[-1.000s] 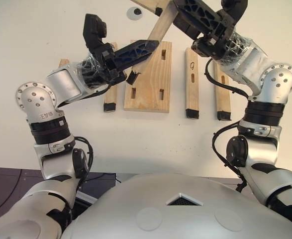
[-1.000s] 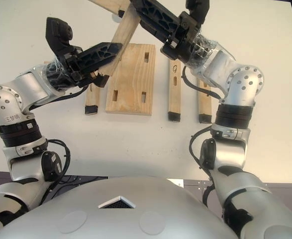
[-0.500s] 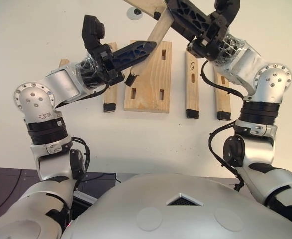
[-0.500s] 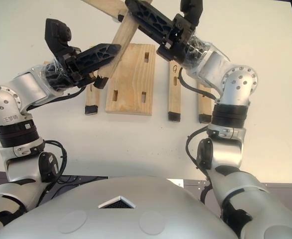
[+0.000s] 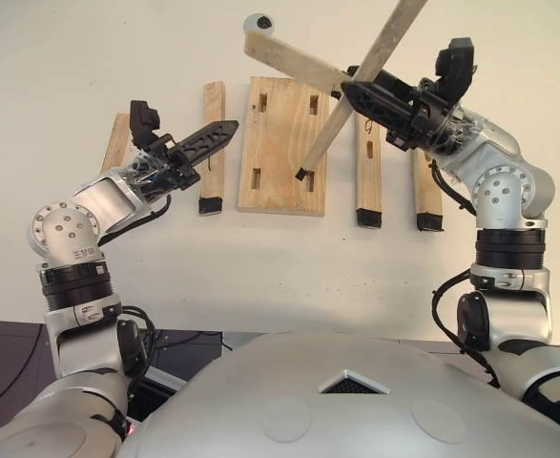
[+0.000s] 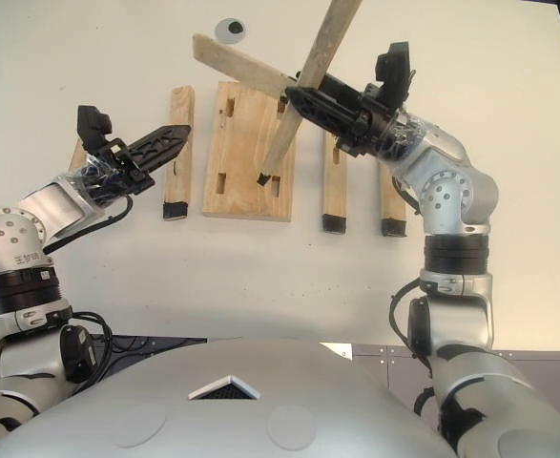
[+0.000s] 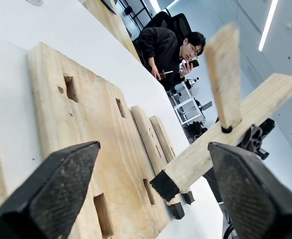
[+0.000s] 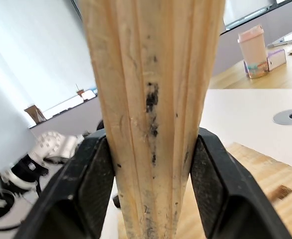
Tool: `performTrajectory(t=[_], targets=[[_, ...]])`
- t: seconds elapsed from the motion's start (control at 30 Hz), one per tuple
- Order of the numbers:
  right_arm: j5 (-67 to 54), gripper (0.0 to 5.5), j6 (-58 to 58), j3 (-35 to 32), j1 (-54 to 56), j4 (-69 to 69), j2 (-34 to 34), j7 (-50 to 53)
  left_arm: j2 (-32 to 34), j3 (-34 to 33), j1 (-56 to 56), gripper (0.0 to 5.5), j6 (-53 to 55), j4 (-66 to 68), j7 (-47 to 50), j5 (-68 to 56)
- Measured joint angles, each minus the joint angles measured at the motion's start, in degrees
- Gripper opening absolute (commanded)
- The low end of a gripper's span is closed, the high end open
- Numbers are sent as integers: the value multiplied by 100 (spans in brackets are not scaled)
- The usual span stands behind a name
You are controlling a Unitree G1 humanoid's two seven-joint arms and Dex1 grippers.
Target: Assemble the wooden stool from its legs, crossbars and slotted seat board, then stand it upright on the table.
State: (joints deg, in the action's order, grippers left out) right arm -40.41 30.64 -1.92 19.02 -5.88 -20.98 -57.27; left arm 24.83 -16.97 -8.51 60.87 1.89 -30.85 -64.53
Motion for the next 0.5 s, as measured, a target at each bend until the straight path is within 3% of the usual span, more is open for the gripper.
performTrajectory(t=[0.33,0.5], targets=[[646,206,-1398,519,-18,-396,-2,-704,-115,30,-14,400,-129,191,-18,417],[905,206,-1641,959,388,-588,-673,-1461,-180,-366,-84,400,-472,699,284,601]])
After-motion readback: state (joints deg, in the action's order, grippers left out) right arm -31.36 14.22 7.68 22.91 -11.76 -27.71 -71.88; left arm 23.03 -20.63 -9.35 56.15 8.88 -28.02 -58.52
